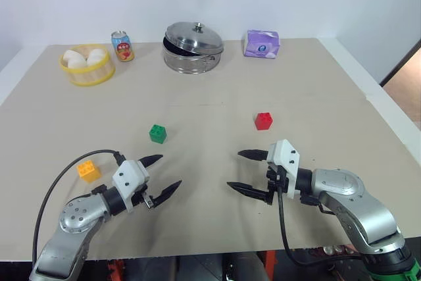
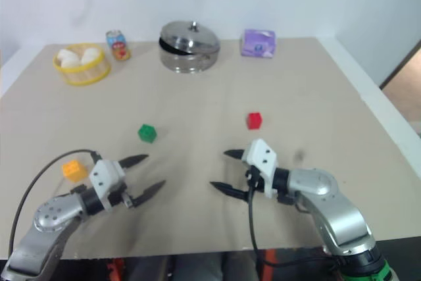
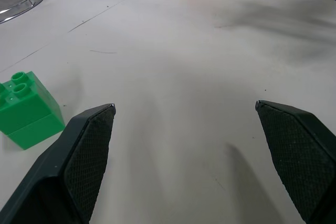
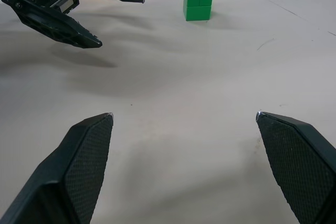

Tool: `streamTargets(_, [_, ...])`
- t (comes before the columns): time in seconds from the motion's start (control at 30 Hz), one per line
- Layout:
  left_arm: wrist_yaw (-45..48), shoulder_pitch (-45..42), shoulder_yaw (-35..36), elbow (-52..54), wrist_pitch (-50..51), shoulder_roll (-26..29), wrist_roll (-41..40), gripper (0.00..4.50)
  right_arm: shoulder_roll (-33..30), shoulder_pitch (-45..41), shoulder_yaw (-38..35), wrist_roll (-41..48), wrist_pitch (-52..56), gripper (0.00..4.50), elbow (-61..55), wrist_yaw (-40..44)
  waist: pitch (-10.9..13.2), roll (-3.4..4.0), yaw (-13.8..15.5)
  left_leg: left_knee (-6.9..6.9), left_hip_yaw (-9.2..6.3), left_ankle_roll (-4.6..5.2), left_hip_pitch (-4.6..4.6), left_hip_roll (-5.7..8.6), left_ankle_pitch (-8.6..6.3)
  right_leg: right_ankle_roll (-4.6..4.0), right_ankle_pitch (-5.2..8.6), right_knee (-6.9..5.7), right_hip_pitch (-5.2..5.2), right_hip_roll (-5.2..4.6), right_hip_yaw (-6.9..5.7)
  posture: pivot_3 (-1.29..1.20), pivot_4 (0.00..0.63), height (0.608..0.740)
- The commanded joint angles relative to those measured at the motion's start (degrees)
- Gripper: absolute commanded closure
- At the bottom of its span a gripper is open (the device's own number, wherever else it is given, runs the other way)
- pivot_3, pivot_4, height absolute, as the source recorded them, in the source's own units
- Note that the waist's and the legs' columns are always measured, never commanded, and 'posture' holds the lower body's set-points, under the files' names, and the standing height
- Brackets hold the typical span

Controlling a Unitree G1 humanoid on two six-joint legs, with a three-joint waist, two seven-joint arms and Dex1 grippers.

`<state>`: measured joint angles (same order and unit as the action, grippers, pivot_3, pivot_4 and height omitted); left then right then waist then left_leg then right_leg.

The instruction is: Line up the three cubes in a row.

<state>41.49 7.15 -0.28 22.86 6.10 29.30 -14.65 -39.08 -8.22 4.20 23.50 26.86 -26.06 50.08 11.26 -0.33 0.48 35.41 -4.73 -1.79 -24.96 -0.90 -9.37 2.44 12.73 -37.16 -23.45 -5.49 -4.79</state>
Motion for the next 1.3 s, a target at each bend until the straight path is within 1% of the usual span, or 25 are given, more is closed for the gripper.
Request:
streamTargets(0.03, [1.11, 0.35, -0.03, 0.66, -1.12, -0.15, -1.76, 0.07, 0.22, -0.50, -1.05, 1.10, 0.19, 0.00, -0.48, -0.03, 0.00, 0.00, 0.00, 0.00, 0.00, 0.00, 0.00, 0.00, 0.00, 0.00, 0.00, 0.00, 0.00, 0.01, 0.00, 0.00, 0.150, 0.740])
streamTargets(0.1, [2.95, 0.63, 0.14, 0.39, -0.46, -0.51, -4.66, 0.07, 0.39, -0.44, -1.17, 1.60, 1.44, 0.00, -0.26, -0.45, 0.00, 0.00, 0.00, 0.00, 0.00, 0.00, 0.00, -0.02, 0.00, -0.02, 0.00, 0.00, 0.00, 0.03, 0.00, 0.00, 0.150, 0.740])
streamTargets(0.23, [4.10, 0.67, 0.78, 0.39, 0.59, -0.39, -6.78, 0.07, 0.64, -0.48, -1.31, 1.51, 1.82, 0.00, -0.44, -1.24, 0.00, 0.00, 0.00, 0.00, 0.03, -0.02, 0.03, -0.09, -0.01, -0.07, -0.03, 0.00, -0.01, 0.09, 0.02, 0.00, 0.150, 0.740])
streamTargets(0.4, [4.45, -0.83, 0.39, 1.37, 1.44, -0.02, -7.23, 0.07, 1.71, -0.03, -1.84, 0.45, -0.06, 0.00, -0.89, -3.10, 0.00, 0.00, -0.01, 0.00, 0.04, -0.02, 0.05, -0.10, -0.01, -0.09, -0.04, 0.00, -0.01, 0.10, 0.03, 0.00, 0.150, 0.740])
streamTargets(0.67, [5.96, -4.11, -0.76, 1.42, 2.33, -0.08, -8.34, 0.07, 3.05, 1.42, -2.53, -0.54, -0.14, 0.00, -2.97, -7.09, 0.00, 0.00, -0.01, 0.01, 0.08, -0.02, 0.06, -0.10, -0.01, -0.09, -0.04, 0.00, -0.01, 0.12, 0.09, 0.00, 0.150, 0.740])
streamTargets(0.77, [8.49, -5.04, -1.76, 1.15, 2.27, 0.95, -8.51, 0.07, 5.20, 1.76, -3.81, 0.86, 0.32, 0.00, -4.59, -10.13, 0.00, 0.00, -0.01, 0.00, 0.12, -0.03, 0.09, -0.13, -0.02, -0.09, -0.04, 0.00, 0.00, 0.16, 0.12, 0.00, 0.150, 0.740])
streamTargets(0.83, [10.02, -5.75, -2.39, 1.05, 2.38, 1.78, -8.61, 0.07, 7.37, 0.47, -5.27, 1.40, 1.78, 0.00, -5.30, -13.80, 0.00, 0.00, -0.02, 0.00, 0.13, -0.04, 0.10, -0.16, -0.02, -0.11, -0.05, 0.00, -0.01, 0.19, 0.13, 0.00, 0.150, 0.740])
streamTargets(0.93, [10.25, -7.87, -2.28, 0.20, 3.57, 1.70, -9.47, 0.07, 11.17, -4.64, -7.14, 0.17, 3.68, 0.00, -3.39, -20.83, 0.00, 0.00, -0.06, 0.00, 0.17, -0.05, 0.15, -0.21, -0.03, -0.14, -0.07, 0.00, 0.00, 0.22, 0.14, 0.00, 0.150, 0.740])
streamTargets(1.07, [7.07, -11.04, -1.70, -2.15, 2.35, -0.75, -7.32, 0.07, 14.78, -10.91, -8.03, -3.25, 5.77, 0.00, 1.14, -28.79, -0.01, -0.01, -0.06, 0.00, 0.28, -0.05, 0.22, -0.34, -0.02, -0.29, -0.22, 0.00, 0.00, 0.29, 0.14, 0.00, 0.150, 0.740])
streamTargets(1.2, [4.33, -12.95, -3.62, -2.19, 2.91, -2.86, -5.15, 0.07, 15.90, -15.97, -6.44, -6.84, 4.40, 0.00, 7.41, -31.08, -0.01, -0.01, -0.07, -0.01, 0.39, -0.03, 0.19, -0.33, -0.02, -0.28, -0.22, 0.01, -0.04, 0.33, 0.25, 0.00, 0.150, 0.740])
streamTargets(1.3, [3.02, -13.32, -5.21, -1.50, 3.38, -3.84, -3.87, 0.07, 17.65, -19.24, -6.62, -8.27, 5.51, 0.00, 11.78, -33.60, -0.01, -0.01, -0.07, -0.03, 0.48, -0.03, 0.22, -0.34, -0.02, -0.25, -0.21, 0.00, -0.03, 0.36, 0.33, 0.00, 0.150, 0.740])
